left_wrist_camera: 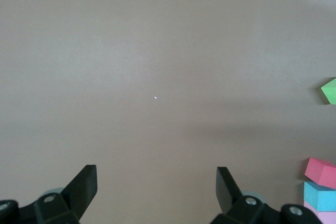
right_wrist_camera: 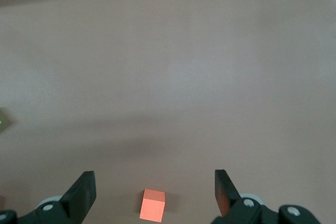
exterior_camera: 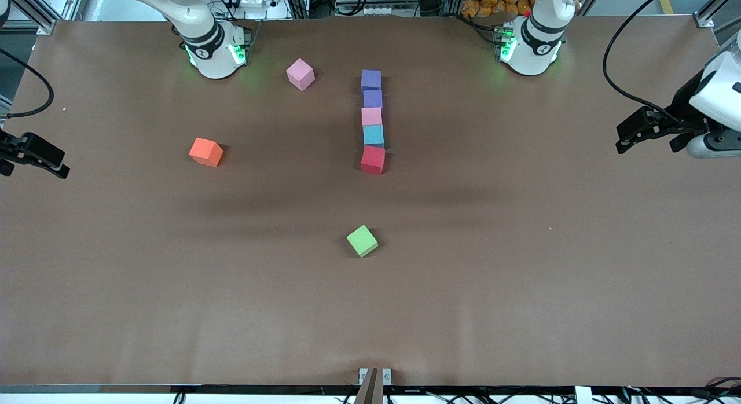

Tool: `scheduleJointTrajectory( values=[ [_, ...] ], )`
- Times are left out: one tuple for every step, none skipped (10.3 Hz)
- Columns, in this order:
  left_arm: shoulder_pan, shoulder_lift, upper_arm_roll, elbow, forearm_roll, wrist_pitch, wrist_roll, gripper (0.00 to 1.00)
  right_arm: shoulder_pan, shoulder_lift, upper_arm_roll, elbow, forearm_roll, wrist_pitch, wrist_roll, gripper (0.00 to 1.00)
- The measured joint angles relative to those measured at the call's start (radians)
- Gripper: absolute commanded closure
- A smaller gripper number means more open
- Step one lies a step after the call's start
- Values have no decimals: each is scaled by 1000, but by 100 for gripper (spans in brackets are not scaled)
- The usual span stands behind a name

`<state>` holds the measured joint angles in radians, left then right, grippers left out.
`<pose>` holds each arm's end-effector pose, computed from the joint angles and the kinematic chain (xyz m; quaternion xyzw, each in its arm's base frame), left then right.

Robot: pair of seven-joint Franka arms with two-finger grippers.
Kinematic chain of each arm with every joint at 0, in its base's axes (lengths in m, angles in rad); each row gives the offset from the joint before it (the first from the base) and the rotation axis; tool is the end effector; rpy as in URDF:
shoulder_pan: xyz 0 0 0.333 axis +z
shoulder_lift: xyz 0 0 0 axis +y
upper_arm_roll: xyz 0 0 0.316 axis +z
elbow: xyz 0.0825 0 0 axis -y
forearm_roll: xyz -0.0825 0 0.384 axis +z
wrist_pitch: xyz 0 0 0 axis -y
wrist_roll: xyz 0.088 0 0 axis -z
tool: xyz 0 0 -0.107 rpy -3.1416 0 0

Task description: Arrange blocks into number 1

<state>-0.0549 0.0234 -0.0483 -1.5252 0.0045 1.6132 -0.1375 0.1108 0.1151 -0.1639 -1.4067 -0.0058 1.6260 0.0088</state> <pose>0.5637 -0.0576 0.6369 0.9993 0.0171 0.0323 0.0022 0.5954 -0.0258 0.6422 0.9981 -0.0299 0.0526 0.0134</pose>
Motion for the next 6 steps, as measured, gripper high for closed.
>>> scheduleJointTrajectory(
  values=[
    [0, 0, 3, 1, 1, 0, 0, 0, 0, 0, 0, 0, 0, 0, 0, 0],
    [0, 0, 8, 2, 1, 0, 0, 0, 0, 0, 0, 0, 0, 0, 0, 0],
    [0, 0, 12, 4, 1, -4, 0, 0, 0, 0, 0, 0, 0, 0, 0, 0],
    [0, 0, 14, 5, 1, -10, 0, 0, 0, 0, 0, 0, 0, 0, 0, 0],
    [0, 0, 14, 5, 1, -20, 0, 0, 0, 0, 0, 0, 0, 0, 0, 0],
    [0, 0, 15, 5, 1, -34, 0, 0, 0, 0, 0, 0, 0, 0, 0, 0]
  ],
)
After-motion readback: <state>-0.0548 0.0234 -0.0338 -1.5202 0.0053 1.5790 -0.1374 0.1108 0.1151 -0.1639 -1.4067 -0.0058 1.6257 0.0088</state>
